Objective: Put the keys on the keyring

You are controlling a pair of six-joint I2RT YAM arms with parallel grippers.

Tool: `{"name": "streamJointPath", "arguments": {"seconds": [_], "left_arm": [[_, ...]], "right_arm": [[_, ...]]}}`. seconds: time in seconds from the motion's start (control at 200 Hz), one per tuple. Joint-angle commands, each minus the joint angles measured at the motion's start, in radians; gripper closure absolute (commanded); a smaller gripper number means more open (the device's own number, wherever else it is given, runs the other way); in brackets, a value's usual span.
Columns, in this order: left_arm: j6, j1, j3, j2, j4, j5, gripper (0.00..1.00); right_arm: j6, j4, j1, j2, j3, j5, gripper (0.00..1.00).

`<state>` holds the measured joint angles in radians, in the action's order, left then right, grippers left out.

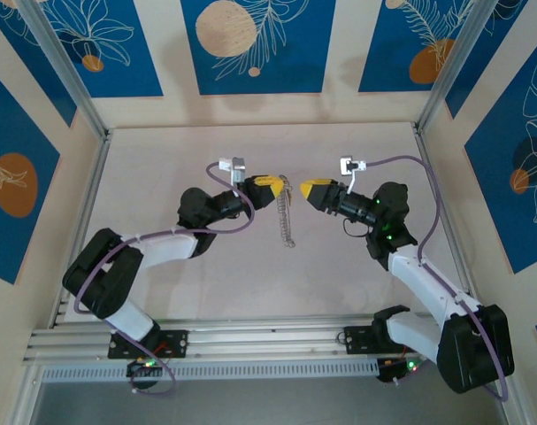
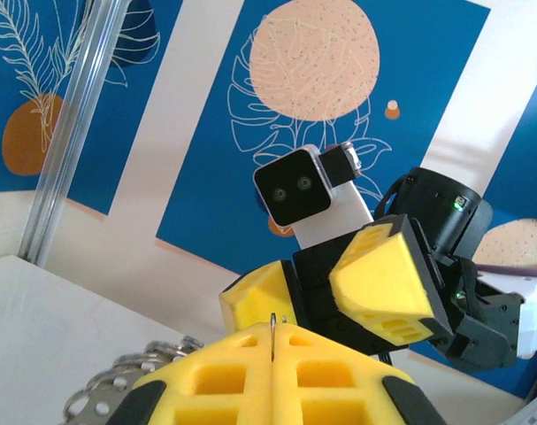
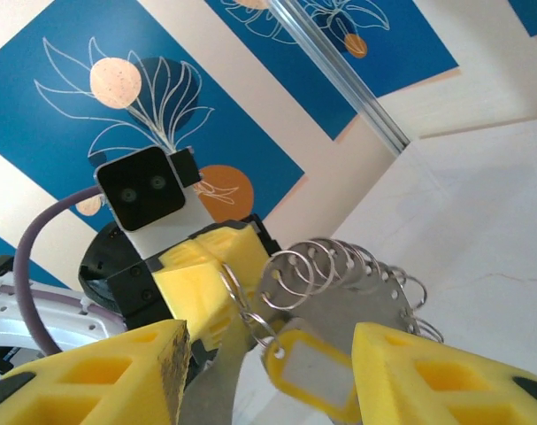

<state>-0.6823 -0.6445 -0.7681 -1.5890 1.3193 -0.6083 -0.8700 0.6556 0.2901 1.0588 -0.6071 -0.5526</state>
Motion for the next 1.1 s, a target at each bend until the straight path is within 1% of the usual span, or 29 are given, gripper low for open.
{"name": "streamJointPath", "arguments": {"seconds": [0.0, 0.27, 0.495, 0.575, 0.64, 0.875, 1.095], "left_arm": [[-0.066, -0.012, -0.049, -0.009, 0.086, 0.037, 1.00], [-0.119, -0.017, -0.049, 0.000, 0.087, 0.066, 1.00], [-0.129, -0.017, -0.046, 0.008, 0.087, 0.074, 1.00], [-0.131, -0.017, -0.046, 0.009, 0.087, 0.077, 1.00], [-0.130, -0.017, -0.046, 0.008, 0.087, 0.080, 1.00], [-0.130, -0.017, -0.048, 0.006, 0.087, 0.086, 1.00], [-0.090, -0.014, -0.028, 0.015, 0.087, 0.109, 1.00]], "right_arm": [[-0.028, 0.101, 0.026, 0.028, -0.044, 0.046, 0.48], [-0.020, 0.152, 0.076, 0.100, -0.079, 0.091, 0.49], [-0.032, 0.203, 0.099, 0.149, -0.081, 0.083, 0.57], [-0.032, 0.209, 0.110, 0.160, -0.084, 0.082, 0.61], [-0.030, 0.213, 0.115, 0.166, -0.085, 0.080, 0.68], [-0.024, 0.207, 0.119, 0.168, -0.086, 0.074, 1.00], [-0.015, 0.169, 0.110, 0.161, -0.092, 0.076, 1.00]]}}
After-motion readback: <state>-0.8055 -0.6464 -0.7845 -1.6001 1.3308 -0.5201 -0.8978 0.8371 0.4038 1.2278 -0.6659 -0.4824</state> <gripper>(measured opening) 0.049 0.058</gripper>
